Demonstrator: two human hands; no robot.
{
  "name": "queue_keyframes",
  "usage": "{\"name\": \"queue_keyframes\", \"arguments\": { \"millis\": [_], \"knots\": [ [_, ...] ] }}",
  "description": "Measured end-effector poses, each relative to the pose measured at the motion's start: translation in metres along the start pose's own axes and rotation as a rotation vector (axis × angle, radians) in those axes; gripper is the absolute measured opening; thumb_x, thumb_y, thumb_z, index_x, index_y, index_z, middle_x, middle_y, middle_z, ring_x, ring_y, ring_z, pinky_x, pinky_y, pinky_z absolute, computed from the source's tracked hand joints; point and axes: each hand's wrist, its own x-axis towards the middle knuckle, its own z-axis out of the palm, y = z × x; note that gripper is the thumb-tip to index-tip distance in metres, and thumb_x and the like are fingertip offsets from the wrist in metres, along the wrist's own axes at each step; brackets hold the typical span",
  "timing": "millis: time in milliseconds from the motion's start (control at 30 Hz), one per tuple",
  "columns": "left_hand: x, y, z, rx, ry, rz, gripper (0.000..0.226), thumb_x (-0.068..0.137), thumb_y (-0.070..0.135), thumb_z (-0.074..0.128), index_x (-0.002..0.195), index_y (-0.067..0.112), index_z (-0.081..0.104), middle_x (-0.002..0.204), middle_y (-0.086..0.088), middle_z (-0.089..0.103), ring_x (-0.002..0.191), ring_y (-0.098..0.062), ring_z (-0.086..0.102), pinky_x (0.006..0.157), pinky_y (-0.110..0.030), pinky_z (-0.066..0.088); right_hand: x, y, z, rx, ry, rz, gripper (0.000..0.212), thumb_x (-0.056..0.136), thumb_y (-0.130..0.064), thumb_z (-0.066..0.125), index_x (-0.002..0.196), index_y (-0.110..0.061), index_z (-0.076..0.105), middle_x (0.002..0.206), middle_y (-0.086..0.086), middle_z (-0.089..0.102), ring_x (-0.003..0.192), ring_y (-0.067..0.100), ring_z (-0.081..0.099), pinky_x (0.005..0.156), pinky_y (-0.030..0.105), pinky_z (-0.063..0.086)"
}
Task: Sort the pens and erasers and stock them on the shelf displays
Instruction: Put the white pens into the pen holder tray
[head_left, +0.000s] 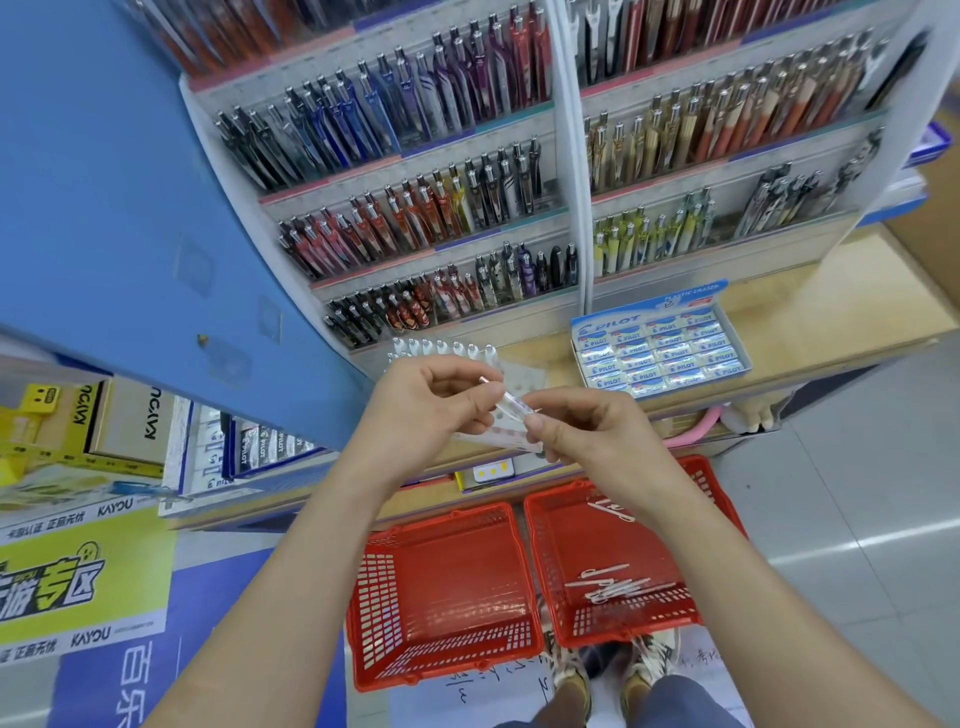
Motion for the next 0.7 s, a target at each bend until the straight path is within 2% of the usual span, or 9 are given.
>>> {"name": "queue_keyframes", "arguments": {
  "millis": [67, 167, 267, 367, 433, 500, 600, 700],
  "knots": [
    [-0.003, 0.002, -0.002, 0.013, 0.013, 0.016, 0.008, 0.083, 0.004, 0.067, 0.088, 0.008, 0.072, 0.07, -0.01, 0.069, 0.062, -0.016, 0.067, 0.061, -0.022, 0.055, 0.001, -0.001, 0.001, -0.007, -0.007, 0.007, 0.011, 0.086, -0.014, 0.067, 0.096, -0.014, 0.073, 0.073, 0.007, 0.068, 0.063, 0.014, 0.058, 0.064, 0.024, 0.049],
    [-0.005, 0.003, -0.01, 0.016, 0.182, 0.052, 0.011, 0.084, 0.002, 0.066, 0.083, 0.012, 0.072, 0.068, -0.01, 0.07, 0.06, -0.017, 0.068, 0.058, -0.021, 0.055, 0.006, 0.005, -0.001, -0.112, 0.069, 0.033, 0.014, 0.091, -0.024, 0.062, 0.094, -0.016, 0.073, 0.083, 0.009, 0.07, 0.076, 0.011, 0.063, 0.074, 0.025, 0.05],
    [-0.005, 0.001, -0.026, 0.126, 0.36, 0.156, 0.017, 0.083, 0.006, 0.068, 0.077, 0.021, 0.071, 0.065, -0.003, 0.07, 0.06, -0.016, 0.069, 0.061, -0.025, 0.057, 0.014, 0.022, -0.011, -0.151, 0.267, 0.104, 0.011, 0.092, -0.027, 0.06, 0.092, -0.021, 0.069, 0.085, 0.015, 0.066, 0.074, 0.017, 0.058, 0.063, 0.026, 0.046],
    [-0.004, -0.002, -0.037, 0.283, 0.443, 0.23, 0.02, 0.082, 0.012, 0.07, 0.075, 0.031, 0.069, 0.062, 0.005, 0.069, 0.059, -0.011, 0.068, 0.065, -0.03, 0.059, 0.021, 0.038, -0.016, -0.155, 0.303, 0.198, 0.016, 0.091, -0.035, 0.059, 0.098, -0.022, 0.064, 0.087, 0.011, 0.066, 0.078, 0.021, 0.062, 0.062, 0.03, 0.045],
    [-0.003, -0.004, -0.038, 0.373, 0.474, 0.259, 0.022, 0.082, 0.016, 0.07, 0.072, 0.035, 0.067, 0.062, 0.008, 0.068, 0.059, -0.01, 0.067, 0.068, -0.035, 0.059, 0.026, 0.045, -0.012, -0.174, 0.261, 0.238, 0.02, 0.091, -0.036, 0.058, 0.106, -0.023, 0.06, 0.09, 0.002, 0.065, 0.08, 0.019, 0.06, 0.069, 0.035, 0.046],
    [-0.002, -0.007, -0.036, 0.448, 0.474, 0.279, 0.02, 0.082, 0.017, 0.07, 0.072, 0.034, 0.068, 0.062, 0.007, 0.068, 0.06, -0.015, 0.067, 0.067, -0.039, 0.058, 0.03, 0.049, -0.007, -0.19, 0.239, 0.261, 0.026, 0.091, -0.037, 0.058, 0.114, -0.024, 0.056, 0.095, -0.002, 0.065, 0.082, 0.018, 0.06, 0.075, 0.037, 0.047],
    [-0.001, -0.015, -0.03, 0.553, 0.446, 0.337, 0.007, 0.084, 0.018, 0.069, 0.078, 0.019, 0.073, 0.062, -0.001, 0.068, 0.062, -0.023, 0.067, 0.065, -0.042, 0.056, 0.035, 0.057, 0.002, -0.185, 0.223, 0.291, 0.035, 0.089, -0.038, 0.06, 0.12, -0.024, 0.055, 0.102, 0.001, 0.067, 0.08, 0.017, 0.059, 0.077, 0.036, 0.048],
    [0.003, -0.024, -0.023, 0.626, 0.415, 0.377, 0.007, 0.084, 0.019, 0.068, 0.079, 0.016, 0.073, 0.061, 0.002, 0.067, 0.06, -0.02, 0.064, 0.062, -0.039, 0.054, 0.037, 0.061, 0.007, -0.162, 0.244, 0.296, 0.04, 0.086, -0.038, 0.065, 0.121, -0.022, 0.056, 0.1, 0.005, 0.068, 0.073, 0.015, 0.057, 0.075, 0.039, 0.049]
  ]
}}
